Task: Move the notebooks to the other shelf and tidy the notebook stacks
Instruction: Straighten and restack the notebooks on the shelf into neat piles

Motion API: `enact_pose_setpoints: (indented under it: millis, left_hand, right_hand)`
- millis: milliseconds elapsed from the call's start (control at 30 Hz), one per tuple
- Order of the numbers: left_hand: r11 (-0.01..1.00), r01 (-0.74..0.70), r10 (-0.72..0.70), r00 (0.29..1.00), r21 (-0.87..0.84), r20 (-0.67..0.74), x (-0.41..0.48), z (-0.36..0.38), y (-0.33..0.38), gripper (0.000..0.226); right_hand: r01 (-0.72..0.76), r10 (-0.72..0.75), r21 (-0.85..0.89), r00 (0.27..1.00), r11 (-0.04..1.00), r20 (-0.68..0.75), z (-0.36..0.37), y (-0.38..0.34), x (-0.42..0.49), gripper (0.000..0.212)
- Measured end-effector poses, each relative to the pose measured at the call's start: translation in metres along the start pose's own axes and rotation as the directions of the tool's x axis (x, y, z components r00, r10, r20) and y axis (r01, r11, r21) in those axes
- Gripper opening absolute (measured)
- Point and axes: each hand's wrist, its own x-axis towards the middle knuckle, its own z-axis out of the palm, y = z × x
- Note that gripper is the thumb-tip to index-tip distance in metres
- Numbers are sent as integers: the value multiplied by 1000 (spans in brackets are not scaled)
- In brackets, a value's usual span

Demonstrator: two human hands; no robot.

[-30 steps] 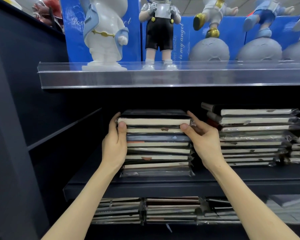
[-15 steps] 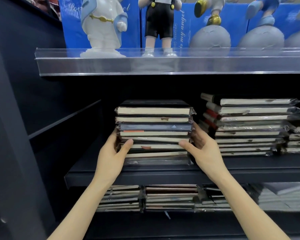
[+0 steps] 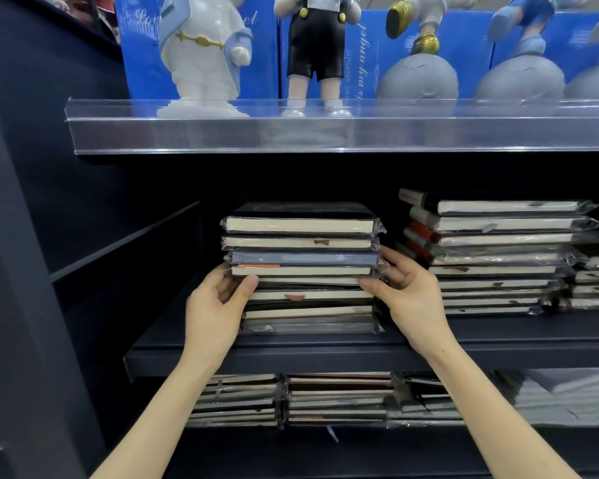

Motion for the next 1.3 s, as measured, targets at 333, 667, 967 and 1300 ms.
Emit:
enact_pose_setpoints:
  millis: [333, 667, 967, 1300]
  left_hand:
    - [999, 13, -9, 996, 51, -85, -1, 7, 6, 18]
    - [999, 42, -42, 966, -7, -254, 2, 15, 11, 25]
    - [987, -2, 19, 994, 159, -109, -17, 12, 6, 57]
    - [996, 68, -59, 985, 55, -163, -16, 14, 4, 62]
  right_hand:
    - [-17, 17, 89, 1000, 996, -2, 0, -2, -2, 41]
    - [1, 22, 173, 991, 985, -130, 12, 1, 3, 38]
    - [-9, 11, 41, 998, 999, -59, 8, 2, -9, 51]
    - [-37, 37, 8, 999, 999, 8, 6, 5, -8, 55]
